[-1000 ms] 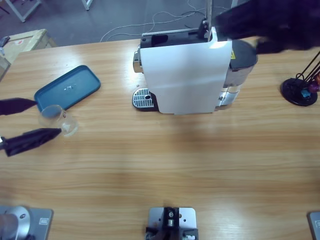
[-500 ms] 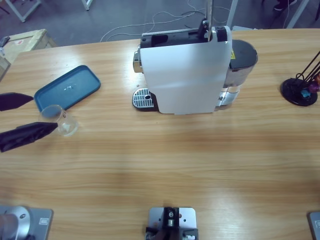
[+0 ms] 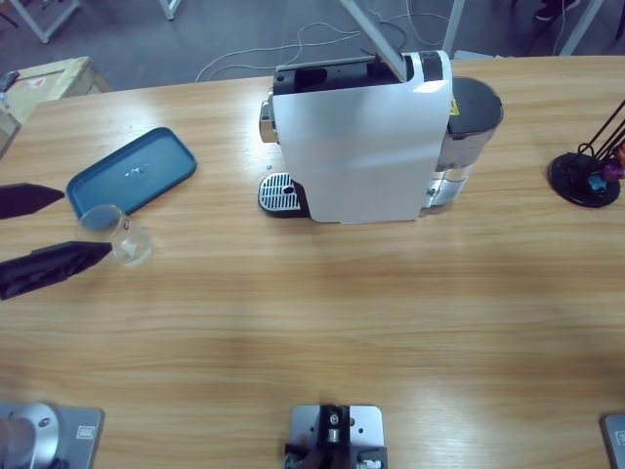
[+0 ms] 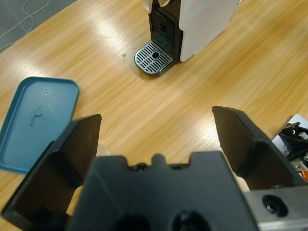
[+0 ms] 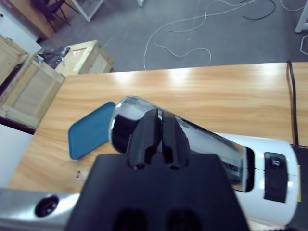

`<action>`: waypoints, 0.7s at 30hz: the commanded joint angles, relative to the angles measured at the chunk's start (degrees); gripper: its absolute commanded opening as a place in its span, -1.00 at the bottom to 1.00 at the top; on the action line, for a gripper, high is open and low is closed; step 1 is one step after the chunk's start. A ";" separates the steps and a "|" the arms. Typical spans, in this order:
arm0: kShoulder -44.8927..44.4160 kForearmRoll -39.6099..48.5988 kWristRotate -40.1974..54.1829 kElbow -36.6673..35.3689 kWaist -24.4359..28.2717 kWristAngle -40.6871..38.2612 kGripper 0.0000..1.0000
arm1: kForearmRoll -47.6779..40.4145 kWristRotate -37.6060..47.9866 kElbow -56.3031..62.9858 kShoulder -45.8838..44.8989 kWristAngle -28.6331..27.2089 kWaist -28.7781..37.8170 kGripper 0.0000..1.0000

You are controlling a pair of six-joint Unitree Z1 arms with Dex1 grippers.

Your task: Pour coffee

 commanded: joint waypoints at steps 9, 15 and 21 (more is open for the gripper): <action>-0.79 2.13 -0.80 0.25 -0.57 -1.87 0.98 | -2.63 -0.19 4.20 14.19 4.25 2.30 -1.00; -0.67 2.13 -0.88 0.26 -0.57 -1.82 0.98 | -1.61 0.39 4.76 16.68 5.56 2.15 -1.00; -0.60 2.13 -0.88 0.44 -0.57 -1.79 0.98 | 1.41 1.47 5.06 18.35 6.50 0.85 -1.00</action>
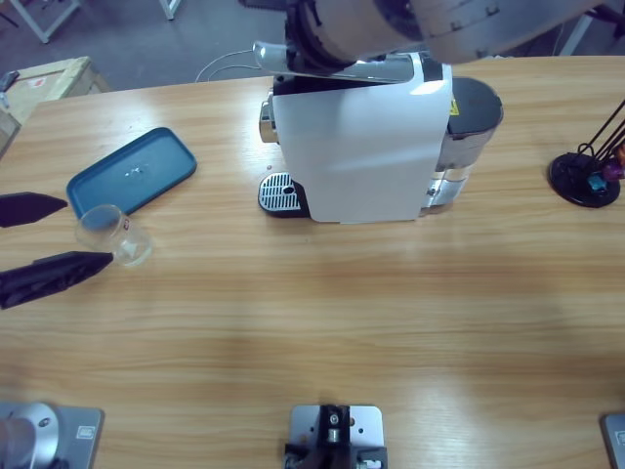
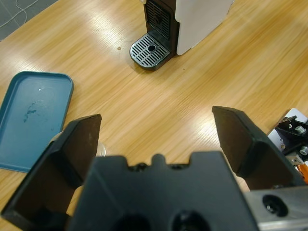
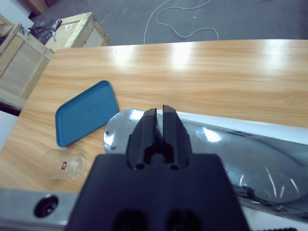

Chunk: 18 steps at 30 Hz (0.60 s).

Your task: Pour coffee

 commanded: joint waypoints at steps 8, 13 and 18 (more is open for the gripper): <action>-0.37 0.67 -1.32 0.73 -0.57 -0.28 0.98 | 4.56 1.58 6.04 10.59 3.42 -0.05 -1.00; -0.37 0.67 -1.71 0.74 -0.57 -0.37 0.98 | 4.59 1.76 7.20 10.82 4.07 -0.14 -1.00; -0.58 0.71 -1.85 0.87 -0.57 -0.37 0.98 | 4.94 2.06 8.32 11.38 4.83 -0.56 -1.00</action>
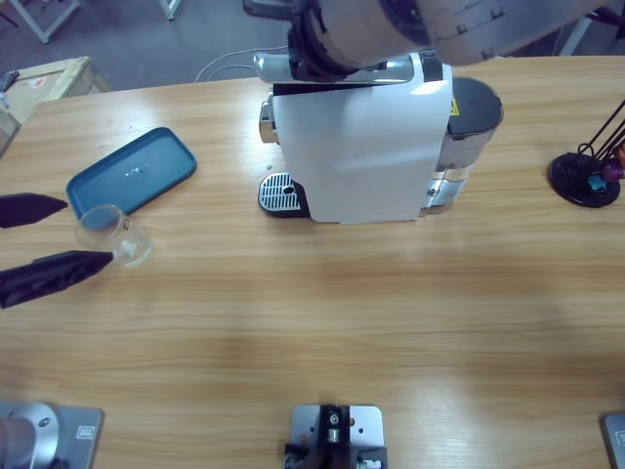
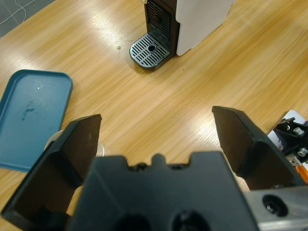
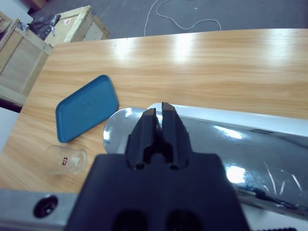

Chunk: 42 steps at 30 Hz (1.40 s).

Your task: Pour coffee

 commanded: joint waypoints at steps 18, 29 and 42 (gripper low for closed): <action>-0.93 0.67 -1.38 1.31 -0.57 -0.37 0.98 | 3.22 2.37 11.01 12.04 2.84 -0.31 -1.00; -0.47 0.49 -14.15 3.26 0.94 12.11 0.98 | 5.69 -19.50 12.79 -22.31 -1.29 2.11 1.00; 12.36 3.13 -29.32 3.22 10.15 16.22 0.95 | 4.94 -18.15 46.96 -45.81 2.82 2.15 1.00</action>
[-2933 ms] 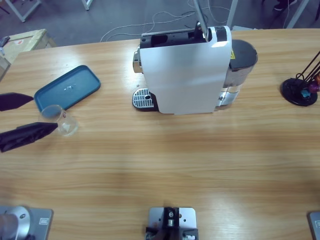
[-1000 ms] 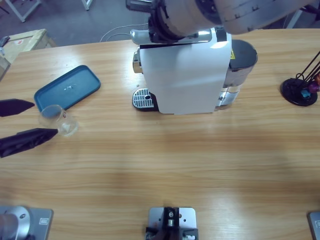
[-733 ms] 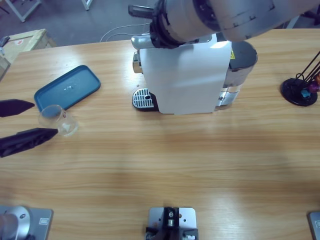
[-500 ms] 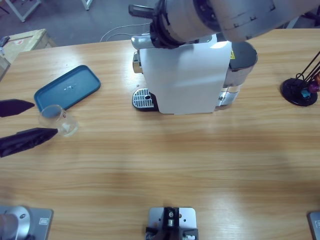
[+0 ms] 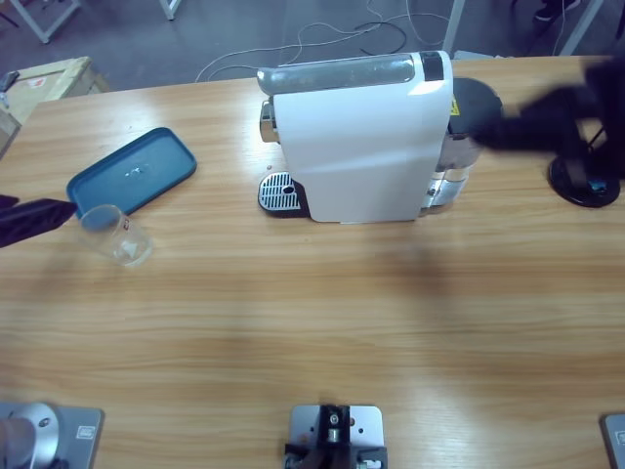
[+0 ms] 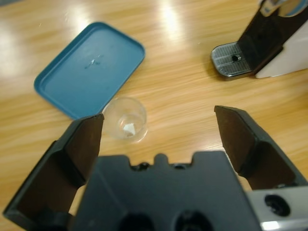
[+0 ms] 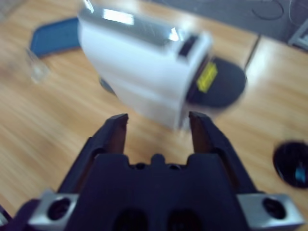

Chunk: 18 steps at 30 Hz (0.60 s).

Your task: Pour coffee

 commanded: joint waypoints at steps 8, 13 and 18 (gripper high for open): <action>18.72 -5.28 -20.69 6.90 -0.45 8.42 0.96 | -0.97 2.60 15.76 -7.14 2.79 0.39 1.00; 25.16 -10.41 -21.12 8.62 -0.45 9.21 0.96 | -0.97 3.27 17.04 -7.55 3.06 0.39 1.00; 30.08 -13.90 -21.35 8.90 -0.45 11.44 0.96 | -1.06 4.22 16.95 -5.81 3.06 0.39 1.00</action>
